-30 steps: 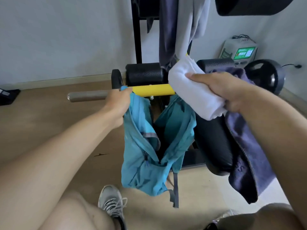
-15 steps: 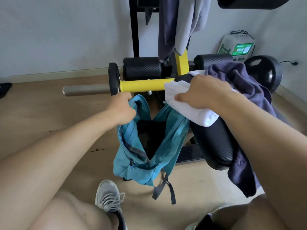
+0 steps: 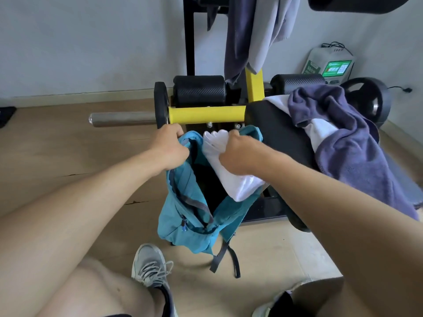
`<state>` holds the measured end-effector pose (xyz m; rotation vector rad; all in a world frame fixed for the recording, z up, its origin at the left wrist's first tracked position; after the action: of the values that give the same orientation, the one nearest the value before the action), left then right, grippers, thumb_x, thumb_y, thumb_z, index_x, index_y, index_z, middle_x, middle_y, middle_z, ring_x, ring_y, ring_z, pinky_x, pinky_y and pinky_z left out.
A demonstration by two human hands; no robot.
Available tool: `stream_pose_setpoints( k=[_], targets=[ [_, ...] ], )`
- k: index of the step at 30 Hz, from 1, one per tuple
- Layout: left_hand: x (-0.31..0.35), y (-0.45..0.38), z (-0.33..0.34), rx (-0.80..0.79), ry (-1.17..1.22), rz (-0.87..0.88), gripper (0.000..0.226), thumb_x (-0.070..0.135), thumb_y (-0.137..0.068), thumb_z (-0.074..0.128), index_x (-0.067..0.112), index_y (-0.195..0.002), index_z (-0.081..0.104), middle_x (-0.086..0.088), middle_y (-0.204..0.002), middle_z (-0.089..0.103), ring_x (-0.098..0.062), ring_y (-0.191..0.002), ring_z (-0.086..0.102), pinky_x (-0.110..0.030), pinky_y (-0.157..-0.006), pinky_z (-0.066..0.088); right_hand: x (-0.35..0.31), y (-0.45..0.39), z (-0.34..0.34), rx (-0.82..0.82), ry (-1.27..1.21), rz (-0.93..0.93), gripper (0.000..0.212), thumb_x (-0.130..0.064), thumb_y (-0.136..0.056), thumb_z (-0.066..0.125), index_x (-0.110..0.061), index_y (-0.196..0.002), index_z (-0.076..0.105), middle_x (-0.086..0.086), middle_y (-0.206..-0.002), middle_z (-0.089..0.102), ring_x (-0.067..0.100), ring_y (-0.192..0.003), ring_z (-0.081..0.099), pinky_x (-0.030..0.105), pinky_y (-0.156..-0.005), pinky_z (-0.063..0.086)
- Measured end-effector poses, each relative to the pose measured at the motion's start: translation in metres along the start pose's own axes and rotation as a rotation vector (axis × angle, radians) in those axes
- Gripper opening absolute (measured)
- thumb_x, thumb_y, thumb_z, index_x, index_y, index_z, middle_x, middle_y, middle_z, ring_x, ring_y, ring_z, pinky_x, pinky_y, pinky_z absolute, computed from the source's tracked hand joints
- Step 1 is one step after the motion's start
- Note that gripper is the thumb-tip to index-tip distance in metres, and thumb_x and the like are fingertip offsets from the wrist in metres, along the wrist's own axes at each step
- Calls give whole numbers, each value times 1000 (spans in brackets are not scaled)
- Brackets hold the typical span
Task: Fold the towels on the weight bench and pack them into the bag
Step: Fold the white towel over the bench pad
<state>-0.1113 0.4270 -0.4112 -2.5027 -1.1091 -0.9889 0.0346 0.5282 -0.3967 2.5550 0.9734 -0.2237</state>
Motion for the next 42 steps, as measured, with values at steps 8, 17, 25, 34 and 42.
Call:
stream_pose_setpoints(
  k=[8,17,25,34,42],
  targets=[
    [-15,3,19,-130,250,-121,20,6,-83,72,4,-93,54,-17,-93,60,-35,-82,62,-37,-67,45,3,-13,42,-63,-206,103,40,-22,-105,43,-2,-139,39,13,-123,53,27,-87,49,31,-69,38],
    [-31,-3,21,-144,301,-174,41,10,-87,75,10,-124,55,-9,-120,64,-28,-100,68,-47,-88,60,25,-34,95,-74,-294,241,38,-35,-103,52,-6,-127,47,12,-121,60,26,-106,62,30,-73,44],
    [-35,-2,26,-141,315,-178,41,15,-88,78,14,-123,56,-7,-115,66,-27,-99,69,-48,-88,60,12,-21,95,-63,103,14,42,-13,-102,51,-1,-141,41,18,-140,48,34,-126,52,39,-93,46],
    [-33,-1,30,-153,290,-165,36,16,-87,79,17,-117,60,-9,-114,65,-29,-99,67,-49,-88,59,-1,1,-17,479,685,-137,27,-19,-93,51,-20,-118,61,7,-123,53,31,-116,41,40,-94,33],
    [-38,-5,22,-119,340,-204,57,22,-86,79,13,-135,51,-10,-125,64,-31,-105,67,-51,-92,58,13,-4,-35,505,545,-85,16,-8,-91,50,-19,-100,58,5,-103,65,29,-109,48,37,-79,31]
  ],
)
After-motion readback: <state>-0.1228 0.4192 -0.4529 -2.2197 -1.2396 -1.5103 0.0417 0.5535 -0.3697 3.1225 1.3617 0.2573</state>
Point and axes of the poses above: each hand's wrist, its own y-axis away from the middle knuckle, its own z-axis out of the palm, x = y × z, the point moved 5 cm from there along -y, towards the middle knuckle
